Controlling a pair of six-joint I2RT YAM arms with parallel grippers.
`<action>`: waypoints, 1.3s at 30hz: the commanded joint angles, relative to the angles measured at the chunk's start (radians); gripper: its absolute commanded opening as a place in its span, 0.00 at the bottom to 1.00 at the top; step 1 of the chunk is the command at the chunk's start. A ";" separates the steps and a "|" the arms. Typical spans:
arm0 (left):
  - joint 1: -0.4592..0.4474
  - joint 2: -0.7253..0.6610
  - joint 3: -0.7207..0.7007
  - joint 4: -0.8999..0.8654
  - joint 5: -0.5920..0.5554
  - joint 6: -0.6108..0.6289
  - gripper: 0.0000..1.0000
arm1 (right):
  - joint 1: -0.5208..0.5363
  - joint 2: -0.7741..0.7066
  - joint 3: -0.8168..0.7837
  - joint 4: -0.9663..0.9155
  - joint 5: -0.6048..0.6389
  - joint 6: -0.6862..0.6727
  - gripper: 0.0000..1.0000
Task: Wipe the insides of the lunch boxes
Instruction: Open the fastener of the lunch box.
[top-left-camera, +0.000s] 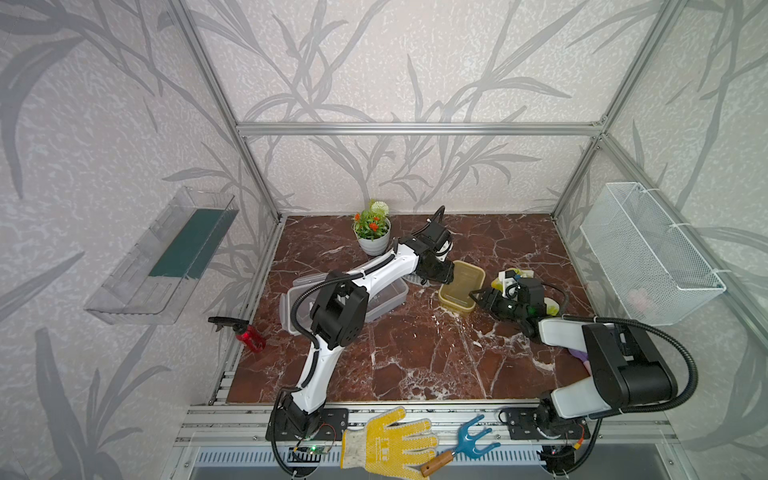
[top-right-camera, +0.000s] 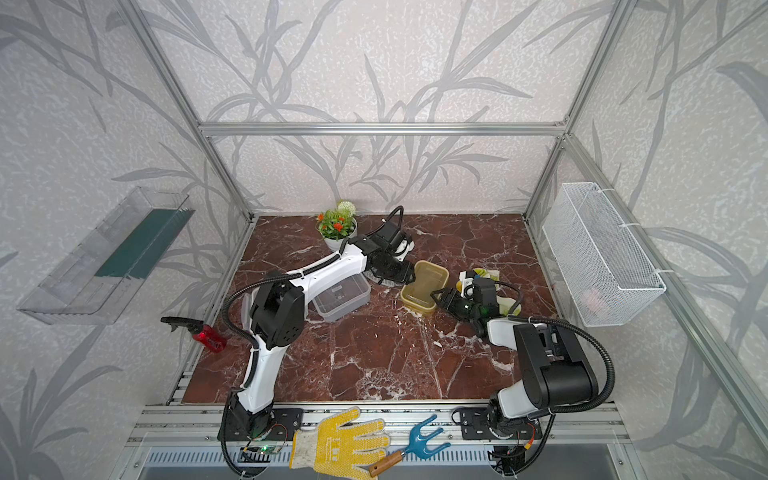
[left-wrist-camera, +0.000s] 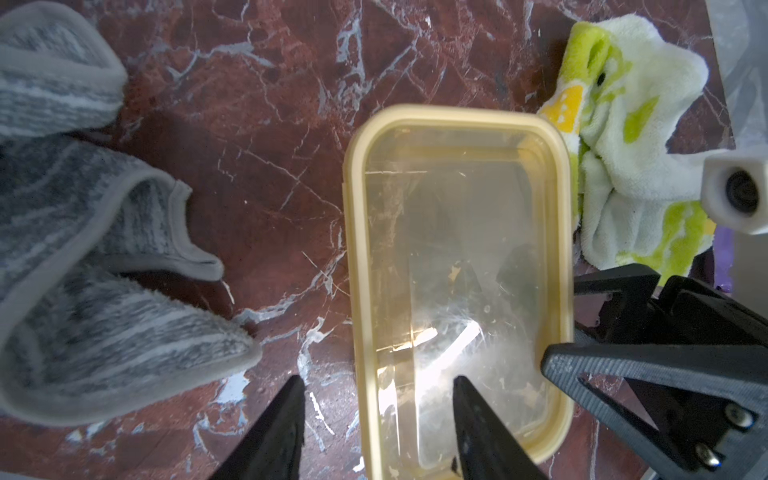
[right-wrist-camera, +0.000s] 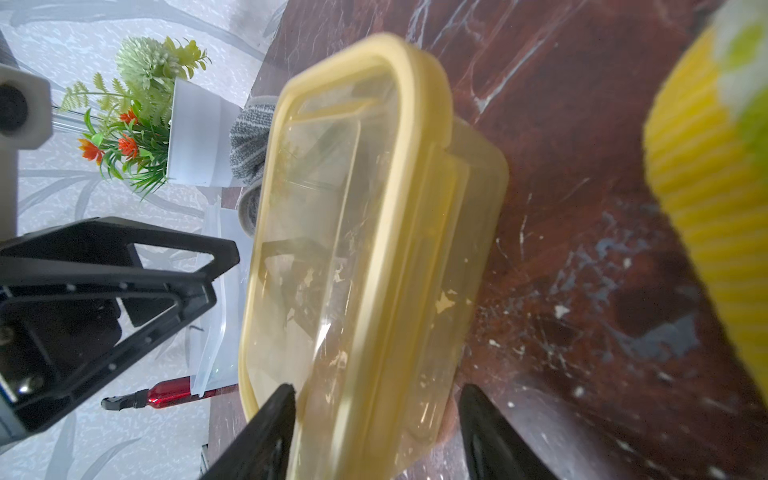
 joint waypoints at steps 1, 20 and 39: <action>-0.004 0.013 0.028 -0.009 0.009 0.018 0.56 | -0.036 -0.016 -0.031 0.090 -0.058 0.037 0.63; -0.028 0.062 0.075 -0.033 -0.009 0.014 0.55 | -0.125 0.011 -0.031 0.166 -0.158 0.064 0.58; -0.028 0.118 0.082 -0.036 -0.006 0.008 0.55 | -0.076 0.527 -0.012 0.873 -0.223 0.373 0.42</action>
